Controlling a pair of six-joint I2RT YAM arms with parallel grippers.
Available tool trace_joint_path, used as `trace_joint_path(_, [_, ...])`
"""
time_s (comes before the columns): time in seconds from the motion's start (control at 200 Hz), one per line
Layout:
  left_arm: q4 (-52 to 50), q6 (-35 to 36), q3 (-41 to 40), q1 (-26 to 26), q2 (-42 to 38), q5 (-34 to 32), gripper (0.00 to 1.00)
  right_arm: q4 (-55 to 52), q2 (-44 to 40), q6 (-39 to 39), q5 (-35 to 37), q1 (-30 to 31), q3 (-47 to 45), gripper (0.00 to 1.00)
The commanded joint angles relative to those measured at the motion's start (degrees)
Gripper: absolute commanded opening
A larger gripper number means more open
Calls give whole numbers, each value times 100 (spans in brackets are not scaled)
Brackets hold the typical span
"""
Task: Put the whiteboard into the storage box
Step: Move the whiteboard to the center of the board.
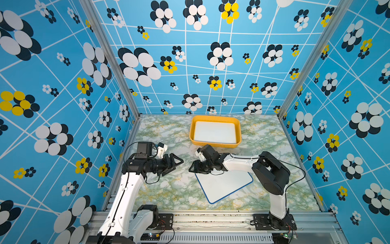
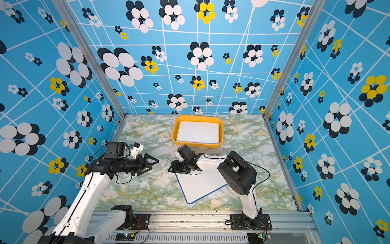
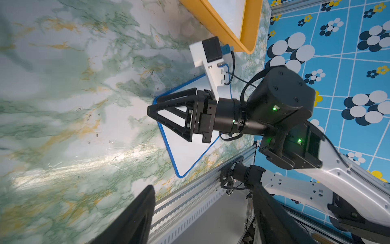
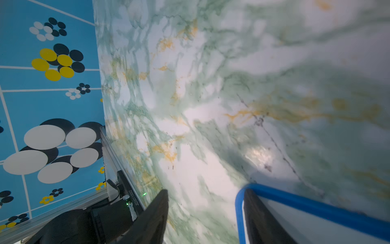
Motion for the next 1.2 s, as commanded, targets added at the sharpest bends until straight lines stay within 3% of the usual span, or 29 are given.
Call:
trace_joint_path(0.0, [-496,-9,-297,-127,-240,-384,76,-389,199,-134,251,-13,222,61])
trace_joint_path(0.115, [-527,-279,-611,-628,-445,-941,76,-803,91,-448,455,-17,583,64])
trace_joint_path(0.285, [-58,-990,-1127,-1885,-328,-1842,77,-1875,-738,-1157,896,-70,496,74])
trace_joint_path(0.43, [727,-1598,-1489,-2488,17,-2137,77,-3313,-1959,-1816,2041,-294,54,80])
trace_joint_path(0.57, [1411,-2020,-1535,-2962,517,-2307,79,-4315,-3017,-2076,2658,-1125,-667,86])
trace_joint_path(0.705, [2112,-2518,-1568,-3280,1095,-2273,82,-4353,-3721,-2137,3047,-2083,-1484,92])
trace_joint_path(0.875, [2599,-2949,-1618,-3496,1562,-2304,86,-3764,-3629,-2295,2556,-2623,-2047,94])
trace_joint_path(0.99, [2717,-3046,-1565,-3633,1838,-2332,89,-3371,-3230,-2456,1889,-2679,-2143,91])
trace_joint_path(1.194, [2747,-3080,-1449,-3696,2314,-2310,91,-3195,-2769,-2759,1557,-2730,-2178,91])
